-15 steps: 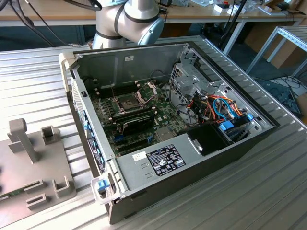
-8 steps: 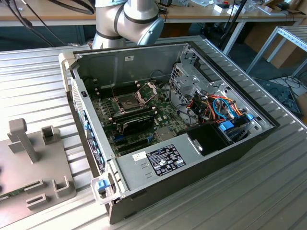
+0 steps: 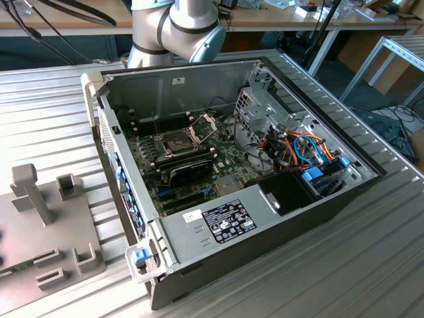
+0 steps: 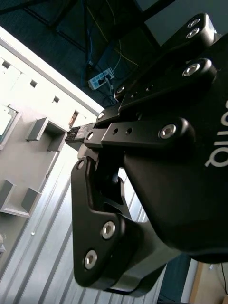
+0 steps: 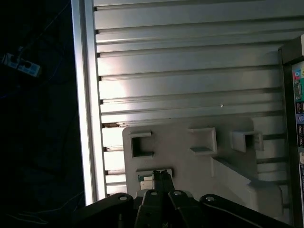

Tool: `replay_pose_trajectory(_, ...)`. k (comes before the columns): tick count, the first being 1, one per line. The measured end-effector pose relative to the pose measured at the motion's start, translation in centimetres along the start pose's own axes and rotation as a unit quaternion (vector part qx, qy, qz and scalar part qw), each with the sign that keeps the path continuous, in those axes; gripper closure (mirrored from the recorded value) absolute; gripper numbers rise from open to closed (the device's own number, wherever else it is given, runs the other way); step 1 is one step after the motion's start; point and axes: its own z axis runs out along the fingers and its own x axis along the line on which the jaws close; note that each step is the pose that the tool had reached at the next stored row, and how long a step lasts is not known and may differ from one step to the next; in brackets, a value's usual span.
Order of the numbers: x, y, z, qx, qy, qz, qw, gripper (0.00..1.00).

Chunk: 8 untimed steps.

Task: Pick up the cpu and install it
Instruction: 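Reach for the cpu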

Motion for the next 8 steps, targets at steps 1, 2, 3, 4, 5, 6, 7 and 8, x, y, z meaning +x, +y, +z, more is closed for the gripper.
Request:
replay_pose_trajectory(1, 0.03, -0.05, 0.02, 0.0001, 0.0001, 0.0, 1.0, 0.89)
replay_pose_trajectory(2, 0.04, -0.19, 0.04, 0.0002, 0.0, 0.0, 1.0, 0.89)
replay_pose_trajectory(3, 0.04, -0.37, 0.06, 0.0001, 0.0, 0.0, 1.0, 0.89)
replay_pose_trajectory(4, 0.04, -0.65, 0.08, 0.0001, 0.0, 0.0, 1.0, 0.89)
replay_pose_trajectory(5, 0.04, -0.76, 0.08, 0.0001, 0.0, 0.0, 1.0, 0.89)
replay_pose_trajectory(6, 0.04, -0.95, 0.08, 0.0001, 0.0, 0.0, 1.0, 0.89)
replay_pose_trajectory(7, 0.04, -1.09, 0.09, 0.0001, 0.0, 0.0, 1.0, 0.89)
replay_pose_trajectory(8, 0.04, -1.27, 0.1, 0.0001, 0.0, 0.0, 1.0, 0.89)
